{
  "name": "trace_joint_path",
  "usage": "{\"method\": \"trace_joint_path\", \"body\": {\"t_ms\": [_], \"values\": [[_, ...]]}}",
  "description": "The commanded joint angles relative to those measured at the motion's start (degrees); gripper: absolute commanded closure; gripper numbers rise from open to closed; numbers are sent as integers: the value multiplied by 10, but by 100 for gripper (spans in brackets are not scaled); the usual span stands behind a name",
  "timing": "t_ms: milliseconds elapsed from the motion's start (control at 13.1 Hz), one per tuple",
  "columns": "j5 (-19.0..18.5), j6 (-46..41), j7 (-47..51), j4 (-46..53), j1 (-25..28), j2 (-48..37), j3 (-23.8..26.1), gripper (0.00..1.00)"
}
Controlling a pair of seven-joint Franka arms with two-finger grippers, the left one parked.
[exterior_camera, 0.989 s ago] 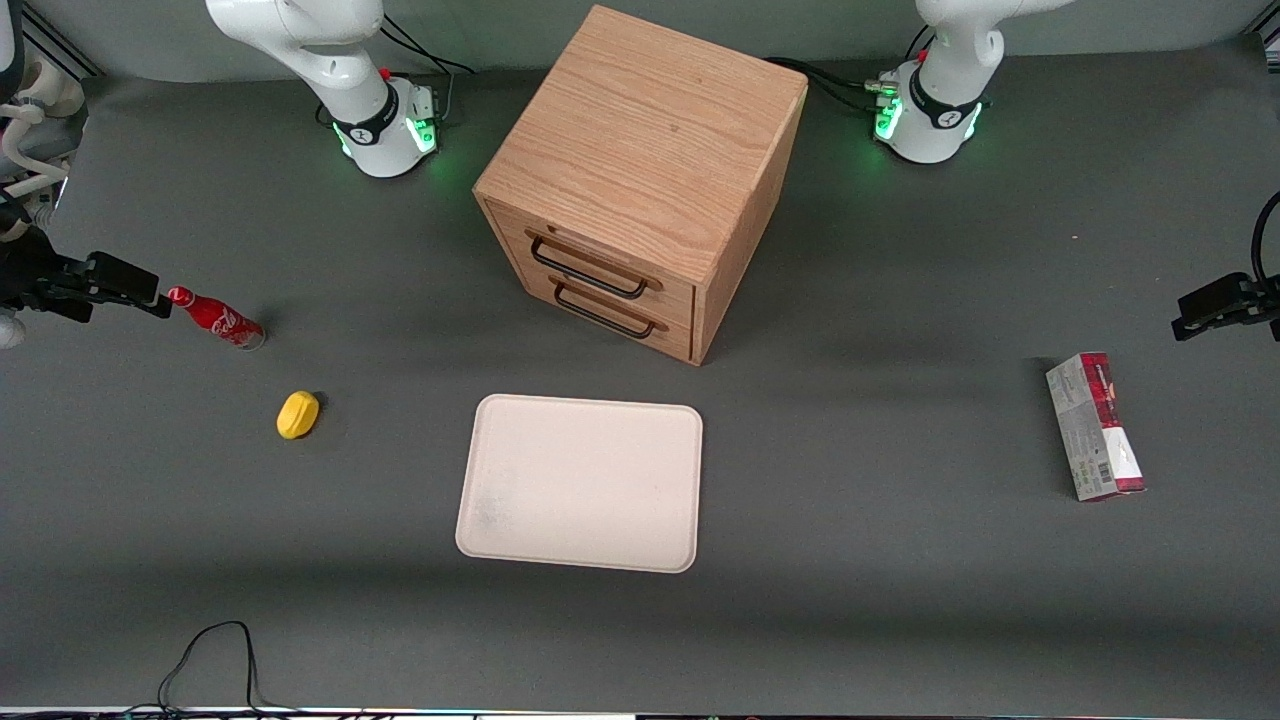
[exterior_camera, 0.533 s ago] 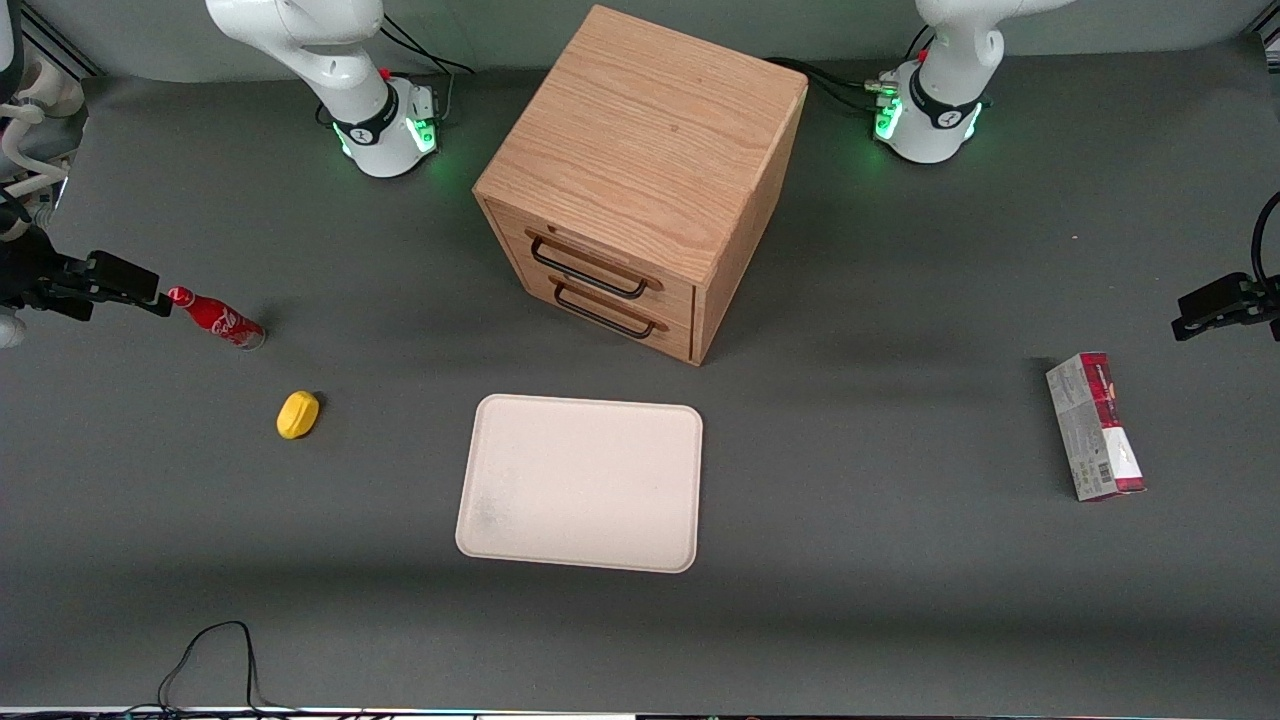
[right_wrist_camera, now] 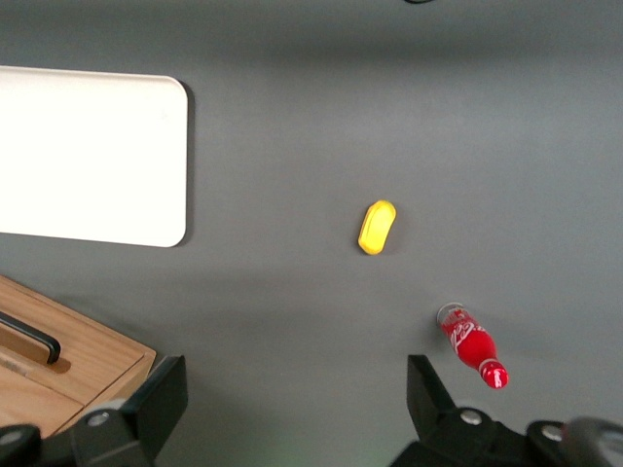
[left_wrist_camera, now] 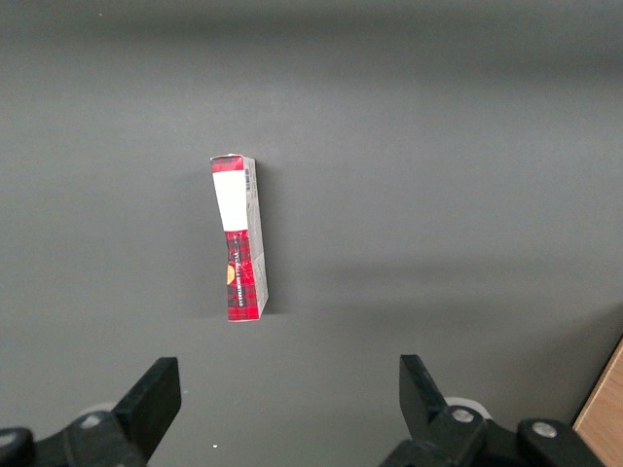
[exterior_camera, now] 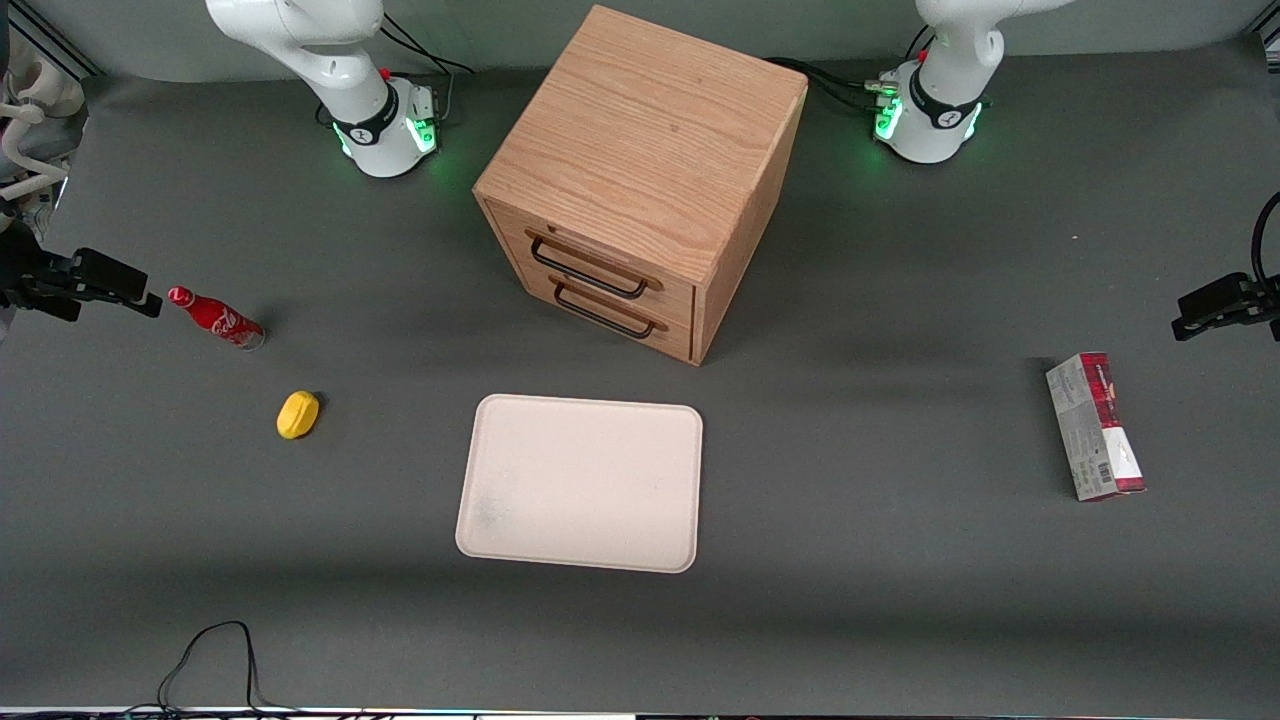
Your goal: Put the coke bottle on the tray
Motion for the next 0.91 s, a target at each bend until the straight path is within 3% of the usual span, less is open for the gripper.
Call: {"method": "trace_joint_path", "body": {"t_ms": [0,304,533,837], "values": [[3,-35,-1,17,3,-2,-7,0],[3,-37,-2,19,-8,-2,-9,0],[1,-42,-11,13,-17,-7,-36,0],[-6,-89,-215,14,-14,-15,-186,0]]}}
